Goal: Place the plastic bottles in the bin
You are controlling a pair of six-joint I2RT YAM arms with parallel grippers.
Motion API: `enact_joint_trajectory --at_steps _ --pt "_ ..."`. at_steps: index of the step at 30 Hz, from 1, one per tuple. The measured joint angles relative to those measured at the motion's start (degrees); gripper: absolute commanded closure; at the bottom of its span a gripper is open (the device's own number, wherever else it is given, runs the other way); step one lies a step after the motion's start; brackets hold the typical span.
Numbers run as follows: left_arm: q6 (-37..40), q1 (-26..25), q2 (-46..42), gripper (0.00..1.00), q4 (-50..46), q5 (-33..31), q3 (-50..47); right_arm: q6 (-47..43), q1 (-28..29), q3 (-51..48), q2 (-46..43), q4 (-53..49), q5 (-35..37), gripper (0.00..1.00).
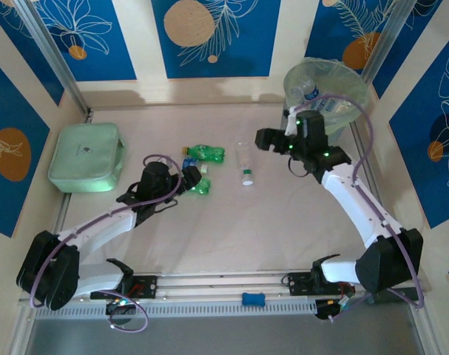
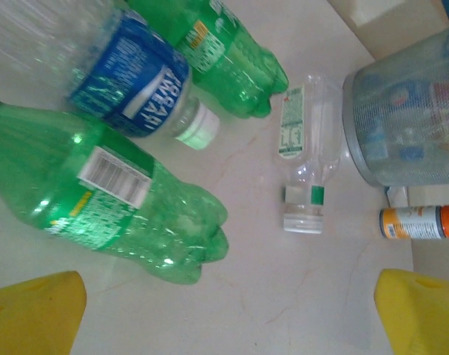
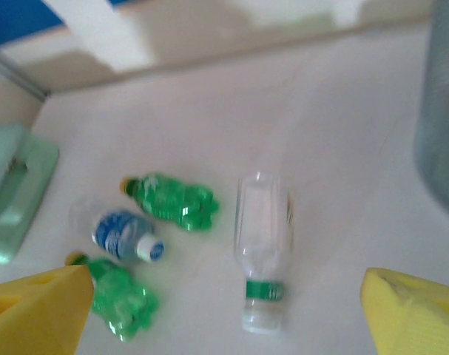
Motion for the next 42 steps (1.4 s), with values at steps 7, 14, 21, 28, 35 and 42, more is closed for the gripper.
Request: enact_joint_trajectory --at_steps 7,14,21,28,35,42 --pt "-0.04 2.49 -4.85 0.01 -1.09 -1.33 -3.58 -0.11 6.10 -0.74 8.28 -0.39 4.68 0.04" --pt "-0.46 3.23 -6.60 0.01 -1.81 -1.86 -4.98 -2.03 8.94 10.58 25.97 -6.56 10.01 0.01" --pt "-0.48 3.65 -8.87 0.01 -3.08 -1.88 -5.42 -3.56 9.49 24.13 41.51 -12.09 14.64 0.01" --pt "-0.46 4.20 -13.49 0.01 -6.01 -2.54 -6.78 -5.07 8.94 29.00 48.46 -14.99 14.67 0.02" --pt "-0.44 4.57 -16.50 0.01 -8.44 -3.61 -7.06 -5.40 7.93 31.28 50.51 -15.54 13.22 0.27" --pt "-0.46 4.74 -16.65 0.01 -9.07 -3.74 -7.08 -5.95 7.78 32.04 50.51 -15.98 12.90 0.42"
